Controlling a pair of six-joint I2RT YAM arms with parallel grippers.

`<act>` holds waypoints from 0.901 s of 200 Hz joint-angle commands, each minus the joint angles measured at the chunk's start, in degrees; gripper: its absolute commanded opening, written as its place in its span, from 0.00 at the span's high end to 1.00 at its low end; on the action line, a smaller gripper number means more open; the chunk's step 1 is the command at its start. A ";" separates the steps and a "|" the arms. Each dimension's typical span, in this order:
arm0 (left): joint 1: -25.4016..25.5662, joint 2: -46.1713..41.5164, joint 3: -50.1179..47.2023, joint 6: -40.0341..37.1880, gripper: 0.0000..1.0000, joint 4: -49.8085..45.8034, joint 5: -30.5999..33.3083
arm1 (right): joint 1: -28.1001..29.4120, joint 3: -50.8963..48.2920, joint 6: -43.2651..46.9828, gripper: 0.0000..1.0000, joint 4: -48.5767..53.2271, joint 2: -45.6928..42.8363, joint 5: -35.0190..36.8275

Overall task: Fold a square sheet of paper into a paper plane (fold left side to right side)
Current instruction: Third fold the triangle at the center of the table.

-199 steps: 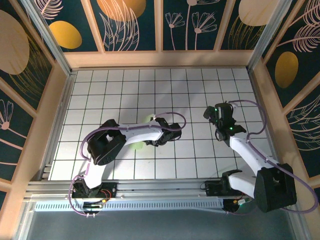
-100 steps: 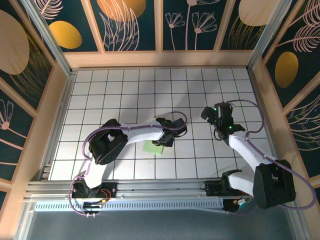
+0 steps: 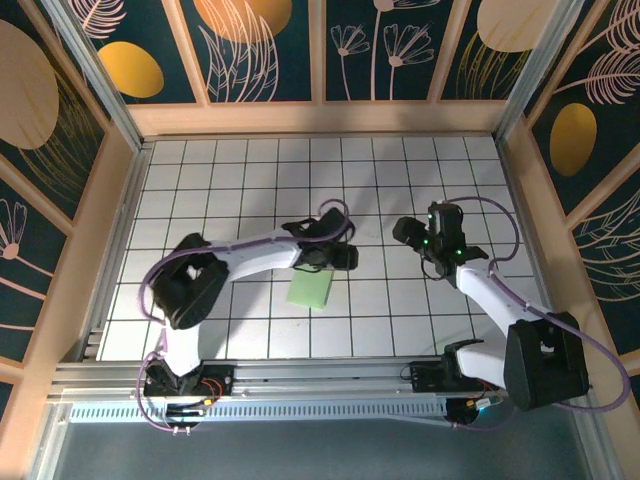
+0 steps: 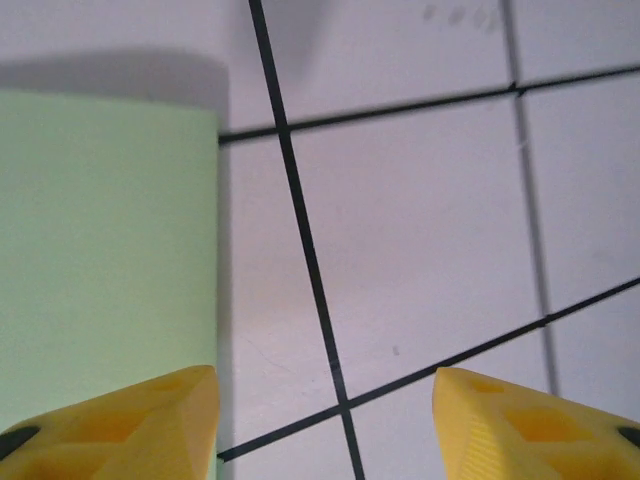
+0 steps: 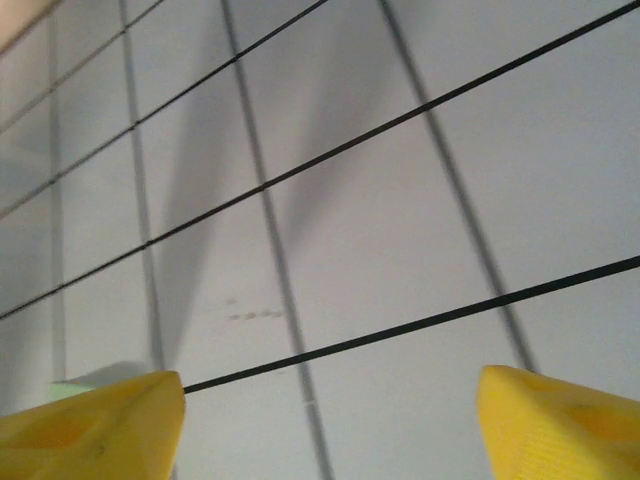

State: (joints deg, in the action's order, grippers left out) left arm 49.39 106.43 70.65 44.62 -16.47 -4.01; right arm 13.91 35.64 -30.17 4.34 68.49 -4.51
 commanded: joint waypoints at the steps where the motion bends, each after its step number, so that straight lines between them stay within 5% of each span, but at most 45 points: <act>1: -4.72 -7.65 -6.61 1.67 0.40 12.07 -5.57 | 0.10 1.57 -0.58 0.37 -3.74 1.58 -13.04; 27: -10.54 -15.70 -16.65 4.88 0.36 21.05 -7.11 | 3.41 -0.92 -6.96 0.55 -11.26 4.29 -23.00; 68: -15.77 -23.88 -29.79 13.26 0.29 34.10 -8.27 | 13.22 -2.63 -14.99 1.00 -22.69 12.82 -28.83; 180: -16.27 -25.16 -33.94 14.19 0.28 33.80 -7.06 | 22.12 -2.06 -19.92 1.00 -31.39 27.63 -27.94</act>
State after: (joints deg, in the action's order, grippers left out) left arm 33.52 82.21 36.84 58.63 16.08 -10.33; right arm 35.38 32.95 -48.84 -24.01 94.28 -31.62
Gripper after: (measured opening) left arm 0.720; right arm 0.051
